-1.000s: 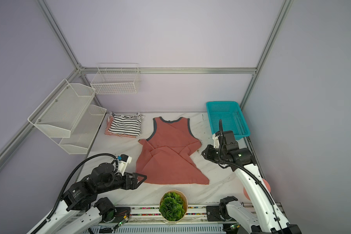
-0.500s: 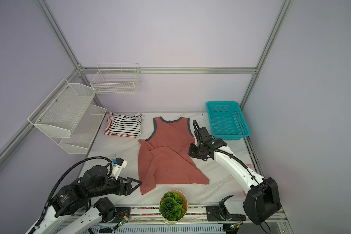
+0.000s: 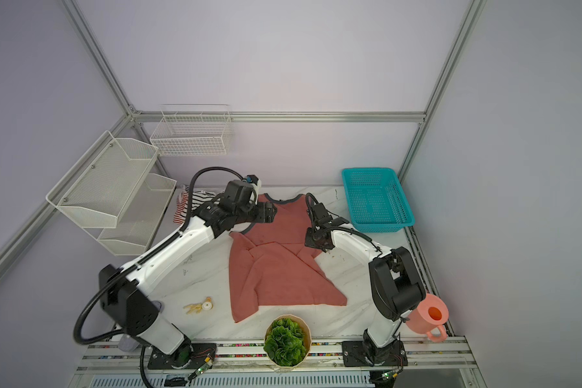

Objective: Fold and stack tank tops
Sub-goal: Rotate the tank top at the center of the table.

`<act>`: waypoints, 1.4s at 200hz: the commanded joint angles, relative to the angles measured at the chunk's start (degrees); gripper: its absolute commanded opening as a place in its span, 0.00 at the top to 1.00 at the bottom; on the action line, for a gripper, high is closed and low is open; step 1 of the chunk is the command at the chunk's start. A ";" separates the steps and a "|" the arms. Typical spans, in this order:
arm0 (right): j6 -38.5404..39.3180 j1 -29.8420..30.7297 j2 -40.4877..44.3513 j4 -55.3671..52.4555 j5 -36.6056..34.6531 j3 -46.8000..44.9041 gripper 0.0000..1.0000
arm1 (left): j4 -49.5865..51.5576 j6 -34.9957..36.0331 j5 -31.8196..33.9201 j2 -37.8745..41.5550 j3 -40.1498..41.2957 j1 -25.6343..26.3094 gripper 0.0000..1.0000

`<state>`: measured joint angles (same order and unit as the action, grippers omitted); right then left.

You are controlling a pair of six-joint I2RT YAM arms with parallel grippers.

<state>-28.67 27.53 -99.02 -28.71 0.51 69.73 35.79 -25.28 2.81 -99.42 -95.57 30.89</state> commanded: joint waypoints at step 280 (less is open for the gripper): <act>4.00 -10.46 -22.10 -2.80 -1.81 14.43 0.86 | -5.48 -13.65 -15.39 -28.08 2.79 -15.82 0.76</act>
<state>-26.63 17.89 -116.88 -25.04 3.20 80.93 28.99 -37.23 -15.88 -131.81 -102.19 15.27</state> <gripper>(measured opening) 0.140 0.245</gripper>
